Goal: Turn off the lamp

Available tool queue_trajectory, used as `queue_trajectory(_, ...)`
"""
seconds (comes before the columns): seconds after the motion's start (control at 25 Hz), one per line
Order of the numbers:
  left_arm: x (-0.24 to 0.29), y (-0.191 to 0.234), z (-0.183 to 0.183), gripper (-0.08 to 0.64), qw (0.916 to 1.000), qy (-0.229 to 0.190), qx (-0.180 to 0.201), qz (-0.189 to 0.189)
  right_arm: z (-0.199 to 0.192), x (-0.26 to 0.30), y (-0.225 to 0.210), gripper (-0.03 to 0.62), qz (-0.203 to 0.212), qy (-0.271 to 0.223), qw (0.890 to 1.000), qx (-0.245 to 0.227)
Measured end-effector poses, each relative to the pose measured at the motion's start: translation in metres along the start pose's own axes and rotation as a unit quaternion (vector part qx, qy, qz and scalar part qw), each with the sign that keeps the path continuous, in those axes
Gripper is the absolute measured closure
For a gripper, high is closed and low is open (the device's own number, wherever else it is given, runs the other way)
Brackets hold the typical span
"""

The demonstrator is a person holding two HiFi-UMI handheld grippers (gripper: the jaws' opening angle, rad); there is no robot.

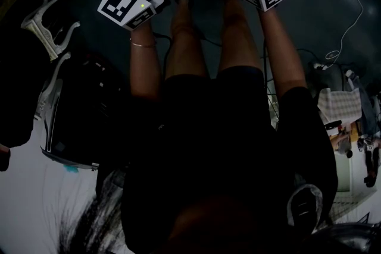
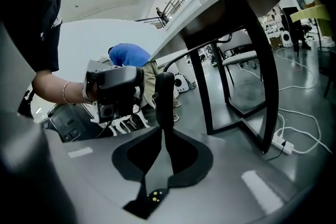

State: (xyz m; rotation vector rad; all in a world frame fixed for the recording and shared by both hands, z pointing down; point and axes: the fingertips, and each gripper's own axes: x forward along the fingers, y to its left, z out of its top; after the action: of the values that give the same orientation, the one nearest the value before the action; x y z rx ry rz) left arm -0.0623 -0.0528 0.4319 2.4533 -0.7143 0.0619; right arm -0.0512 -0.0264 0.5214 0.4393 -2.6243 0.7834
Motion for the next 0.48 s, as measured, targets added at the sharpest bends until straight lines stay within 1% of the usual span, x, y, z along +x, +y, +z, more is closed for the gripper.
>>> queue_trajectory(0.12, 0.0, 0.002, -0.004, 0.554, 1.0, 0.006, -0.002, 0.003, -0.008, 0.003, -0.005, 0.563, -0.005, -0.001, 1.0, 0.013)
queue_trajectory(0.24, -0.001, 0.002, -0.003, 0.554, 1.0, -0.001, -0.006, 0.006, -0.014, 0.006, -0.012, 0.563, -0.011, -0.007, 1.0, 0.022)
queue_trajectory(0.36, -0.003, 0.006, -0.002, 0.554, 0.9998, -0.001, -0.008, 0.017, -0.021, 0.01, -0.023, 0.563, -0.031, -0.008, 0.999, 0.023)
queue_trajectory(0.48, -0.001, 0.006, -0.009, 0.554, 0.9999, -0.003, -0.007, 0.014, -0.036, 0.012, -0.035, 0.563, -0.046, -0.007, 0.998, 0.033)
